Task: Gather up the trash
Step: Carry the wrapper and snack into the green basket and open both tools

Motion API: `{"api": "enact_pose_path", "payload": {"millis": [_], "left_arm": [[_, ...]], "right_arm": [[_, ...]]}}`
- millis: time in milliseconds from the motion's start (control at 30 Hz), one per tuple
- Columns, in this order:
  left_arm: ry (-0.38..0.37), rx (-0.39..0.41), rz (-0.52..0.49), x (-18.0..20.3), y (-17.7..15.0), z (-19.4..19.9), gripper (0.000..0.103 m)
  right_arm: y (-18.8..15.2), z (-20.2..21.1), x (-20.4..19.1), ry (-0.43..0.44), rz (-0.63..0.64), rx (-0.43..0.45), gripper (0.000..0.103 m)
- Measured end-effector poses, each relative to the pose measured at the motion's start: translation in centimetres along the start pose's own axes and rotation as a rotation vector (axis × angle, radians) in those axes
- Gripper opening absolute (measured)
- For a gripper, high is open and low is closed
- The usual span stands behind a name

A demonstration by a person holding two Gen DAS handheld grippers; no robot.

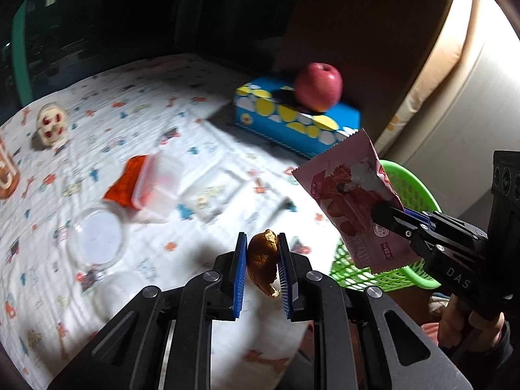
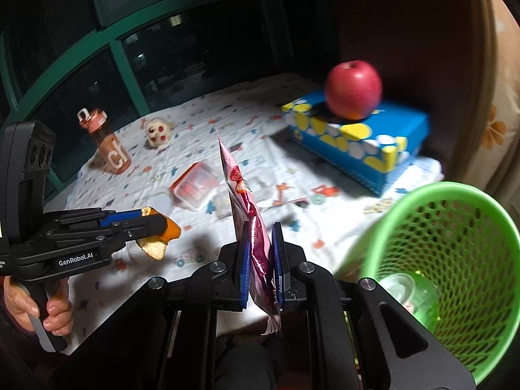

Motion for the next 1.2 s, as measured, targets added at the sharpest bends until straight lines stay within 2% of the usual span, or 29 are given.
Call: {"api": "enact_pose_path", "payload": {"millis": [200, 667, 867, 1200], "left_arm": [[-0.046, -0.026, -0.055, 4.2, 1.1, -2.4, 0.018], [-0.116, -0.078, -0.16, 11.0, 2.6, -5.8, 0.018], [-0.161, -0.1, -0.2, 14.3, 3.1, -7.6, 0.018], [-0.216, -0.164, -0.236, 18.3, 1.9, -11.1, 0.019]], "right_arm": [[-0.4, 2.2, 4.5, -0.059, -0.066, 0.026, 0.012], [-0.6, 7.5, 12.8, -0.175, -0.199, 0.117, 0.012], [-2.2, 8.1, 16.1, -0.208, -0.262, 0.084, 0.012], [-4.6, 8.2, 18.3, -0.249, -0.315, 0.046, 0.016]]}}
Point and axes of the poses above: each gripper's, at about its wrist camera, not at the fingertips, and z roughly against the way its jaws point, x to its right, y to its top, the point moved 3 cm from there along -z, roughly the way its jaws point, and after that the axes turned 10 degrees about -y, right-handed, at the moved point
